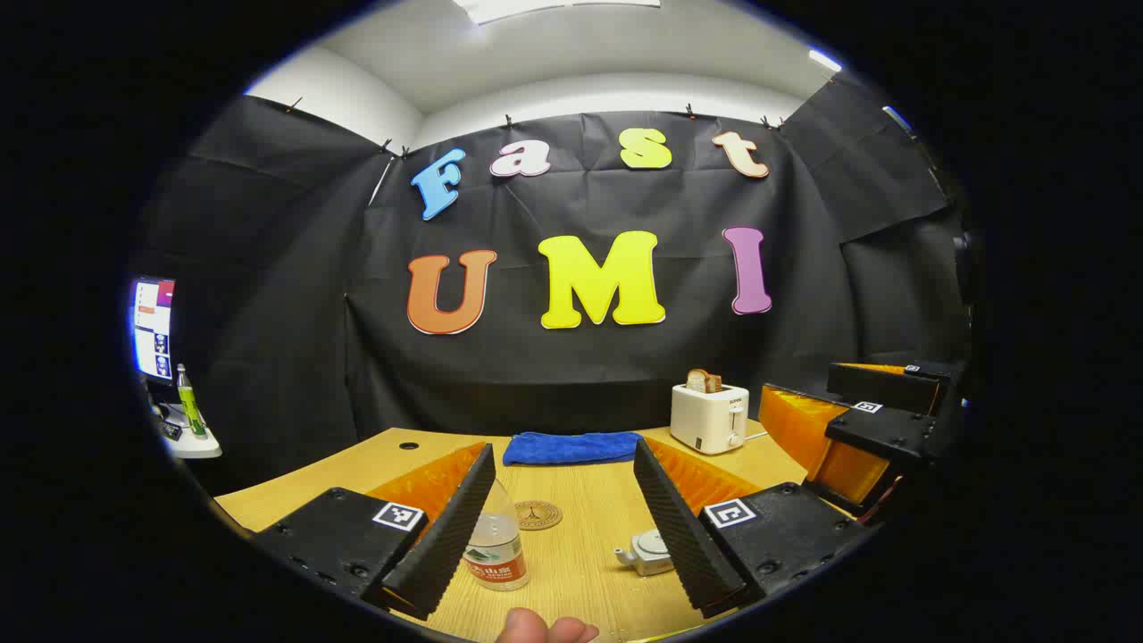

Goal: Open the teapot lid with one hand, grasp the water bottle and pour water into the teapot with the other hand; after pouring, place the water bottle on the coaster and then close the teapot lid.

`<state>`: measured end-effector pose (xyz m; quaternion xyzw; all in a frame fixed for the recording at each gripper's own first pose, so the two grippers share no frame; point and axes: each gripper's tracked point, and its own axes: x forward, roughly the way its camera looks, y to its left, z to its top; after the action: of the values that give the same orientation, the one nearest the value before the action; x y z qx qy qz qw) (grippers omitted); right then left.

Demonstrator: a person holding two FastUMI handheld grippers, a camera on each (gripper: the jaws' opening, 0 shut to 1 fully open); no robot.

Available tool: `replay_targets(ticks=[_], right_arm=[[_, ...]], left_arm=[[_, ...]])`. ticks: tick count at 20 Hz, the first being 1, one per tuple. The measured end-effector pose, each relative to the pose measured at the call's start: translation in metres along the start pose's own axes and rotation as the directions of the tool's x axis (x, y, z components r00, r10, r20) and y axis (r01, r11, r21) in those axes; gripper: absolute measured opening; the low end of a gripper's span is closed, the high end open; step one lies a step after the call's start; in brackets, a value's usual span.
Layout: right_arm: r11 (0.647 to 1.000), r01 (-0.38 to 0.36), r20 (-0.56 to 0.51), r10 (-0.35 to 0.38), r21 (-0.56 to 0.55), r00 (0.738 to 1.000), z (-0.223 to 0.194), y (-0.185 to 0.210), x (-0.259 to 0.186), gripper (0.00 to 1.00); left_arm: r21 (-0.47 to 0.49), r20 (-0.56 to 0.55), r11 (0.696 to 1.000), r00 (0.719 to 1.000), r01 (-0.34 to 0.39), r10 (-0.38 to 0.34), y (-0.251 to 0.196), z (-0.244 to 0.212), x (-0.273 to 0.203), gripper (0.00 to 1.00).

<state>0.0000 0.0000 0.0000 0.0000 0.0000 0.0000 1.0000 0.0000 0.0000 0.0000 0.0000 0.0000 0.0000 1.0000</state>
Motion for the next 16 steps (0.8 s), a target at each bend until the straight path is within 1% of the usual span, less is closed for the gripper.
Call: replay_targets(ticks=[1, 2, 3, 4, 7, 8, 11, 12, 13, 14, 16], right_arm=[[1.0, -0.001, 0.0, 0.001, 0.0, 1.0, -0.0007, 0.0011, -0.001, 0.95], [1.0, -0.002, -0.002, 0.002, -0.002, 1.0, -0.0008, 0.0032, -0.0005, 0.97], [1.0, -0.001, -0.003, 0.001, -0.003, 1.0, -0.0019, 0.0032, 0.0006, 0.97], [1.0, -0.001, -0.002, 0.001, -0.003, 1.0, -0.001, 0.0033, -0.0001, 0.95], [1.0, 0.005, 0.004, -0.005, 0.001, 1.0, -0.0001, 0.0012, -0.0009, 0.95], [1.0, 0.006, 0.004, -0.006, 0.001, 1.0, 0.0002, 0.0019, -0.0005, 0.97], [1.0, 0.007, 0.003, -0.007, 0.001, 1.0, 0.0004, 0.0015, -0.0016, 0.97], [1.0, 0.007, 0.005, -0.007, 0.002, 1.0, 0.0006, 0.0026, -0.0017, 0.95], [1.0, 0.009, 0.005, -0.009, 0.003, 1.0, -0.0002, 0.0015, -0.0026, 0.95], [1.0, 0.007, 0.003, -0.007, 0.006, 1.0, -0.0006, 0.0015, -0.0023, 0.97], [1.0, 0.008, -0.004, -0.008, 0.017, 1.0, -0.0039, -0.0008, -0.0019, 0.97]], left_arm=[[-0.001, 0.0, 1.0, 1.0, -0.003, 0.003, 0.0007, -0.0006, 0.0004, 0.98], [-0.001, -0.004, 1.0, 1.0, -0.005, 0.005, 0.0019, -0.0013, 0.0001, 0.98], [-0.001, -0.008, 1.0, 1.0, -0.005, 0.005, 0.0027, -0.0031, -0.0005, 0.98], [-0.003, -0.008, 1.0, 1.0, -0.006, 0.006, 0.0029, -0.003, 0.0, 0.98], [-0.005, -0.005, 1.0, 1.0, -0.008, 0.008, 0.0038, -0.0021, 0.0002, 0.98], [-0.005, -0.006, 1.0, 1.0, -0.008, 0.008, 0.0034, -0.0026, 0.0004, 0.98], [-0.004, -0.007, 1.0, 1.0, -0.007, 0.007, 0.0042, -0.0027, 0.0004, 0.98], [-0.003, -0.005, 1.0, 1.0, -0.007, 0.007, 0.0044, -0.0026, 0.0007, 0.98], [-0.002, -0.006, 1.0, 1.0, -0.009, 0.009, 0.0045, -0.0023, 0.0004, 0.98], [-0.001, -0.009, 1.0, 1.0, -0.008, 0.008, 0.0029, -0.0033, 0.0006, 0.98], [0.002, -0.009, 1.0, 1.0, -0.007, 0.007, 0.0031, -0.0041, 0.0002, 0.98]])
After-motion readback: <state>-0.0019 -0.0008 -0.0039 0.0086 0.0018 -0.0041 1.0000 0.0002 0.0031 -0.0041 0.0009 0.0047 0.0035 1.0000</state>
